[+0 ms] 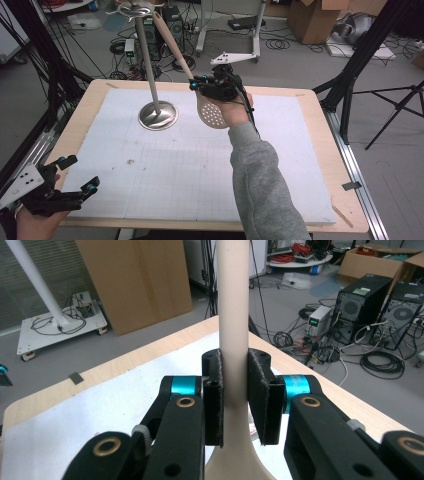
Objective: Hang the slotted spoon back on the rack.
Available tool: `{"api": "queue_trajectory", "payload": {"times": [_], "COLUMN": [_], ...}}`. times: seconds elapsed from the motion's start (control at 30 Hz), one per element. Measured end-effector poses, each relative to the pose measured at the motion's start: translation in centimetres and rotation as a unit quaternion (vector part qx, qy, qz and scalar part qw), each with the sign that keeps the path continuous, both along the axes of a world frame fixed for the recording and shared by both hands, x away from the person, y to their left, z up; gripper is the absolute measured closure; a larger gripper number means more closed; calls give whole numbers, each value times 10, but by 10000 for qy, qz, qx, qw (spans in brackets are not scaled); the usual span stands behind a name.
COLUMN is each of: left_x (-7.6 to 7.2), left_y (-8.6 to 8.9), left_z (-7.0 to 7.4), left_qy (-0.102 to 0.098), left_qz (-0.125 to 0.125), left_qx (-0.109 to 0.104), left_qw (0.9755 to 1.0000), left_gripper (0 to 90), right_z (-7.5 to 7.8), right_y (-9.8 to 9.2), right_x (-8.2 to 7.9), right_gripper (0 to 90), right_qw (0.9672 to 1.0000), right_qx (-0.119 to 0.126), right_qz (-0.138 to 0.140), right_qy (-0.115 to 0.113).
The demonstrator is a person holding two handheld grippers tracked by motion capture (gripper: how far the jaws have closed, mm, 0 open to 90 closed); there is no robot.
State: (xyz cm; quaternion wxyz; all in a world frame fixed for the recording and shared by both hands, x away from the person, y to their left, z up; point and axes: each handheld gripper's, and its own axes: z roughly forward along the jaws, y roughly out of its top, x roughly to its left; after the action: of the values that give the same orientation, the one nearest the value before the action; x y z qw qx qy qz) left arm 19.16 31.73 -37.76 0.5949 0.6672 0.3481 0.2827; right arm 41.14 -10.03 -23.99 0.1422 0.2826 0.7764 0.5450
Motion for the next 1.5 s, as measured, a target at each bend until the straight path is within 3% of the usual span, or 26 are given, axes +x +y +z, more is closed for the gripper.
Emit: {"api": "queue_trajectory", "payload": {"times": [0.47, 1.5], "left_x": [-3, -4], "left_y": [3, 4], "left_z": [1, 2], "left_qy": [-12, -29], "left_qz": [50, 42], "left_qx": [-32, -41], "left_qw": [10000, 10000], "left_gripper": [17, 18], "right_z": [-8, -20], "right_y": [25, 57], "right_x": [10, 22], "right_gripper": [783, 783], "right_qw": [9995, 9988], "right_qx": [-290, -372], "right_qz": [-19, -84], "right_qy": [132, 321]}}
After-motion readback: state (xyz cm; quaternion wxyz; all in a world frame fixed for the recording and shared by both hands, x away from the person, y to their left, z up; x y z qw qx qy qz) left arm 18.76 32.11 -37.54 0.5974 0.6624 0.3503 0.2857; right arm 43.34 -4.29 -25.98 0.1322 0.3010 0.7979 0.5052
